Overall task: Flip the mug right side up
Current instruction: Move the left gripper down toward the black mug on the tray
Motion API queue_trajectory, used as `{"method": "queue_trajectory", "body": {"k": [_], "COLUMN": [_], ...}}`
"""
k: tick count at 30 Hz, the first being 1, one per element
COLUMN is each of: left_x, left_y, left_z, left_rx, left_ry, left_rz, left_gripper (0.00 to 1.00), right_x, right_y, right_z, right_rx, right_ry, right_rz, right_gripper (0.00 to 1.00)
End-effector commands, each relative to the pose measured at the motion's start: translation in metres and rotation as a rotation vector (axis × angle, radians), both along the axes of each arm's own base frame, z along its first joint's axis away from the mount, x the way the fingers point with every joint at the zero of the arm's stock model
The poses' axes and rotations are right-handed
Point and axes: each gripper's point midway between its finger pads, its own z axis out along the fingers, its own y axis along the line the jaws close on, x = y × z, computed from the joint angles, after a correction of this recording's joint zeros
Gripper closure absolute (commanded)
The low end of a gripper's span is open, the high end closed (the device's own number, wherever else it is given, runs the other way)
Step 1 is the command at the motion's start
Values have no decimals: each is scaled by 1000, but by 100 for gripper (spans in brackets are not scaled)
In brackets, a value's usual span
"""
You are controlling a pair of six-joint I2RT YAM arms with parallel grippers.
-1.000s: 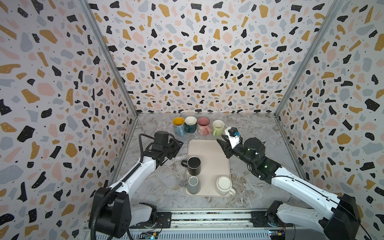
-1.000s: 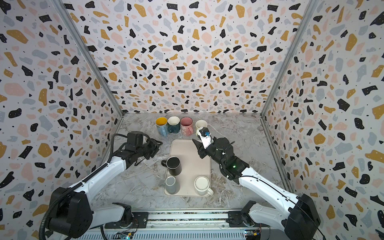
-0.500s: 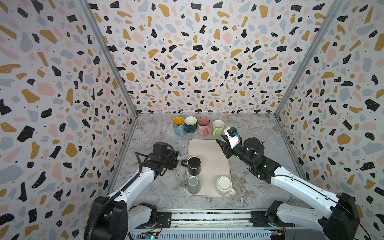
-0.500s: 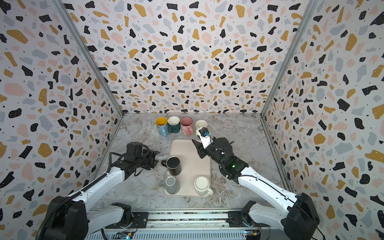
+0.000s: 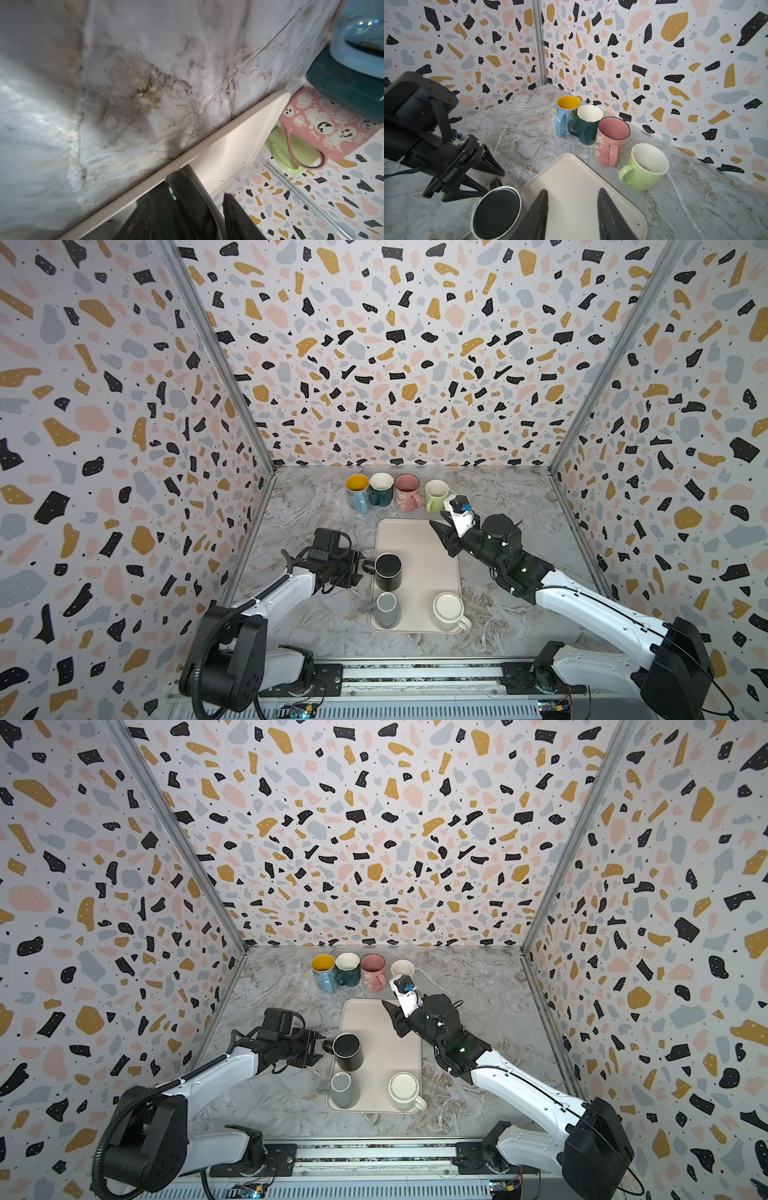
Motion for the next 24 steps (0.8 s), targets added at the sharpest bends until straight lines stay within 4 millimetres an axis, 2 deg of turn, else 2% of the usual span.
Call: {"method": "queue_trajectory", "body": {"k": [1,13,24], "left_x": [10,19,23], "left_y": [-14,-26,-34], "left_z": [19,21,19], "left_rx": [-61,-102,-128], "left_ry": [-39,-48,-54], "left_rz": [-39,-59,-84], "left_gripper": [45,46,53], "right_x": [4,7,10], "right_y": [1,5,6], "right_z": [31,26,21], "right_rx": [50,42,34], "right_ry": [-57,-50,-42], "right_rz": [-4,-2,-7], "right_gripper": [59,58,58]}}
